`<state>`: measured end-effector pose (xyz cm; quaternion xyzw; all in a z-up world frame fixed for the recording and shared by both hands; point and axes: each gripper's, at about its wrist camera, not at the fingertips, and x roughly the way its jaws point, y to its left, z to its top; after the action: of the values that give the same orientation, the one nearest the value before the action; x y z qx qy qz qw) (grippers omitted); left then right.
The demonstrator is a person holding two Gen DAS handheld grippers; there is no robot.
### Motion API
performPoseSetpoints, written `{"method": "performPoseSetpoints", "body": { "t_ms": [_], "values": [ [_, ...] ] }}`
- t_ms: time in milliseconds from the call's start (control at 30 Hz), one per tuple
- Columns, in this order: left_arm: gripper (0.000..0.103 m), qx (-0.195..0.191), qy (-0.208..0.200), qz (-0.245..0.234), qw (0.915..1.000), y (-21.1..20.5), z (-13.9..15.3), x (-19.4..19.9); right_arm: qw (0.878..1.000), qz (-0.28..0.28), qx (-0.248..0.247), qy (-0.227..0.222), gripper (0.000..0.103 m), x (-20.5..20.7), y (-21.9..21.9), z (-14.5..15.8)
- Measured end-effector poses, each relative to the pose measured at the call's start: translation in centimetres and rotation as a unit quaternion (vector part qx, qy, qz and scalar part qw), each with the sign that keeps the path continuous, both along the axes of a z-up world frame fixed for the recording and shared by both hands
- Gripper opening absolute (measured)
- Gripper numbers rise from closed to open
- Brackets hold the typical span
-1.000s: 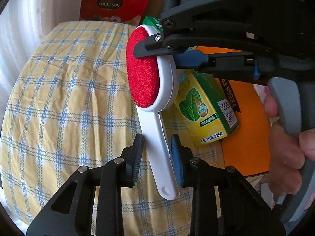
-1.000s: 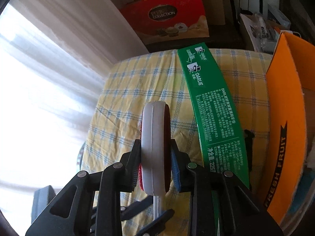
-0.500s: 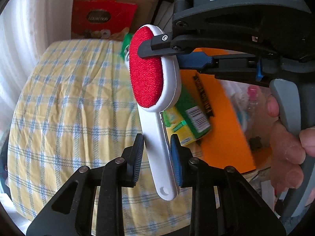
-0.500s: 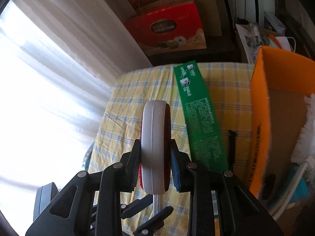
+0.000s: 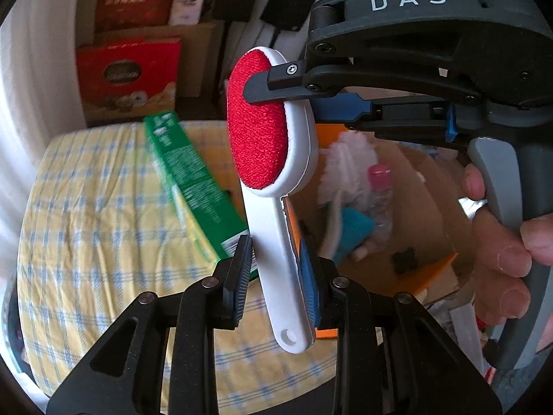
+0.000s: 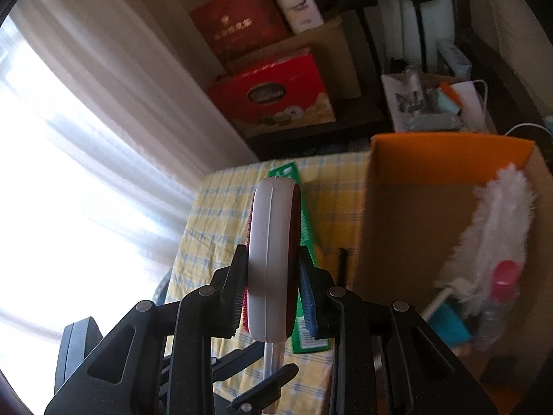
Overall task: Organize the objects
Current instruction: 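Lift and carry the lint roller with both grippers over the box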
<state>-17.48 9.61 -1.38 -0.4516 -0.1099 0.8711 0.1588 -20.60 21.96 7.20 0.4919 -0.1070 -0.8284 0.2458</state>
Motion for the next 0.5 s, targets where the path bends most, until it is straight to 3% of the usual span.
{"method": "performPoseSetpoints", "body": {
  "t_ms": [267,367,500],
  "values": [
    [0.026,0.001,0.009,-0.03,0.9995,3.2,0.8,-0.4,0.999,-0.032,-0.005,0.009,0.027,-0.2,4.6,2.1],
    [0.026,0.001,0.004,-0.043,0.9991,5.9,1.6,1.1,0.999,-0.046,-0.002,0.009,0.027,-0.3,6.4,2.0],
    [0.026,-0.011,-0.008,-0.06,0.9981,8.5,0.6,0.4,0.998,-0.068,0.006,0.002,0.027,-0.5,8.8,1.0]
  ]
}}
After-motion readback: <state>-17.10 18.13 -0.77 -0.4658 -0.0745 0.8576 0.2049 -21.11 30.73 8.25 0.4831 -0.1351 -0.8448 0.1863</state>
